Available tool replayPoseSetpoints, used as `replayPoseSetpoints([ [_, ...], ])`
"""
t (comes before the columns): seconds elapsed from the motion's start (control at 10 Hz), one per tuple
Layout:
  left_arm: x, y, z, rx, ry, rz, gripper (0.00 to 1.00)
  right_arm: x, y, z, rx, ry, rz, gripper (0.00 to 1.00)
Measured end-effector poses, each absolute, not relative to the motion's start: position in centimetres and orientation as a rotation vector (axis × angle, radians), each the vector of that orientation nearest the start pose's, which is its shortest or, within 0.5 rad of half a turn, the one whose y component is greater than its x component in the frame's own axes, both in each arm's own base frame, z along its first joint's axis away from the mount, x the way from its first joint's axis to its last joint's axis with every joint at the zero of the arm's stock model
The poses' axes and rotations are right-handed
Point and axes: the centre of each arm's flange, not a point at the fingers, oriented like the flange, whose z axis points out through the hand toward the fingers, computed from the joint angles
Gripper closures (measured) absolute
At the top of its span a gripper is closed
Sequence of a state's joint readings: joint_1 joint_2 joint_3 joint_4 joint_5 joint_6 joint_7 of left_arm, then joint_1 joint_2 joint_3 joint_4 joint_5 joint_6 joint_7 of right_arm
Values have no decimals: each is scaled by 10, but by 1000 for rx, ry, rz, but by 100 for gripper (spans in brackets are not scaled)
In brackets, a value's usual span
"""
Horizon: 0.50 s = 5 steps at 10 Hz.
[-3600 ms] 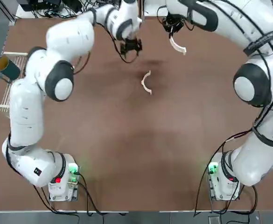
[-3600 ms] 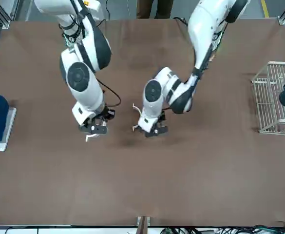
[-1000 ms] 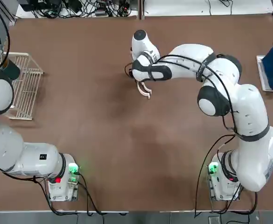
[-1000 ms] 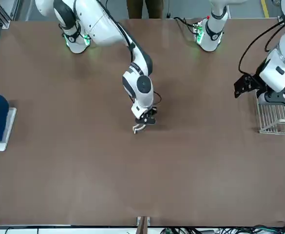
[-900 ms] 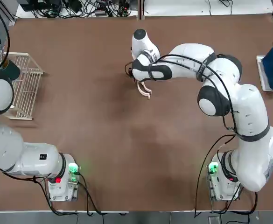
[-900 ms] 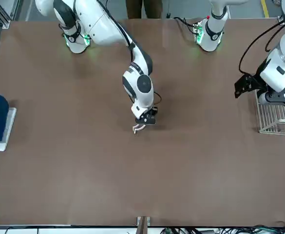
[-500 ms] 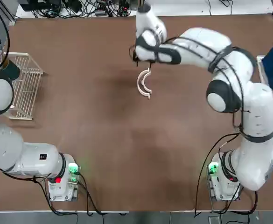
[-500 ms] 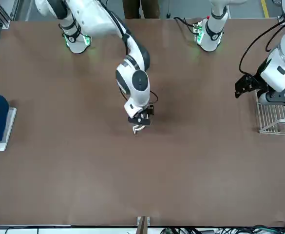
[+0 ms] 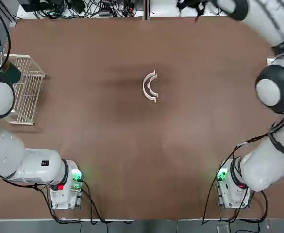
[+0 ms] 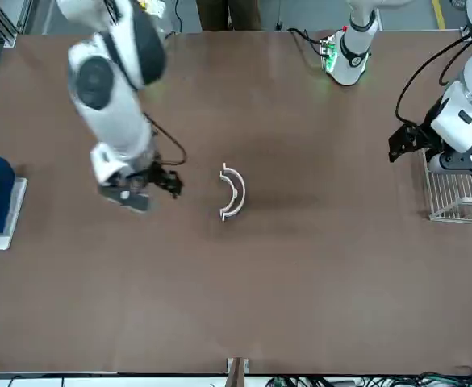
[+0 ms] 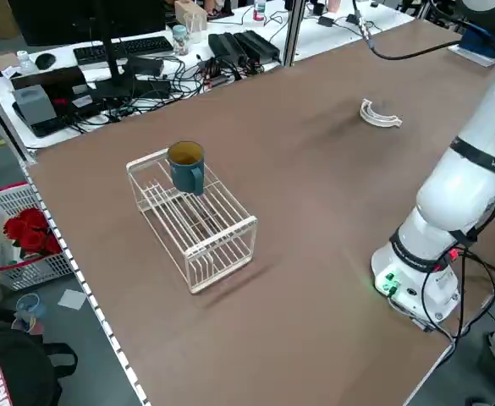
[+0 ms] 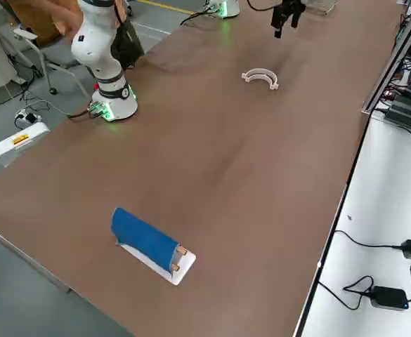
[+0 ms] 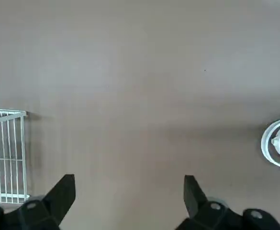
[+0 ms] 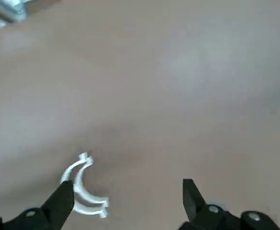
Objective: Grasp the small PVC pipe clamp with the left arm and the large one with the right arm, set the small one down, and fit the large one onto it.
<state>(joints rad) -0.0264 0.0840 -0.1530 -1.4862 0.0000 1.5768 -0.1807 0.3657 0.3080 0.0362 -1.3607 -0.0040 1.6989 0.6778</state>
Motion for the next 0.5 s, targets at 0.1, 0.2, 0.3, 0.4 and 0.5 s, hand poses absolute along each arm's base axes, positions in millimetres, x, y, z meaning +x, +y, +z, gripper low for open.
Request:
replayPoseSetpoints([
  [0.1,573,-100,617,-3155,-20,-7,0,606,200,567,-3104,383,-23,0],
  [0.2,573,-100,617,-3155,-34,-6,0,598,154,579,-3113,358,-17,0],
  [0.3,573,-101,617,-3155,-38,-5,0,584,113,586,-3121,338,-14,0],
  [0.4,573,-101,616,-3155,-41,-3,0,569,78,594,-3129,291,-20,0],
  [0.5,573,-101,616,-3155,-43,-2,0,556,39,605,-3135,222,-41,0],
])
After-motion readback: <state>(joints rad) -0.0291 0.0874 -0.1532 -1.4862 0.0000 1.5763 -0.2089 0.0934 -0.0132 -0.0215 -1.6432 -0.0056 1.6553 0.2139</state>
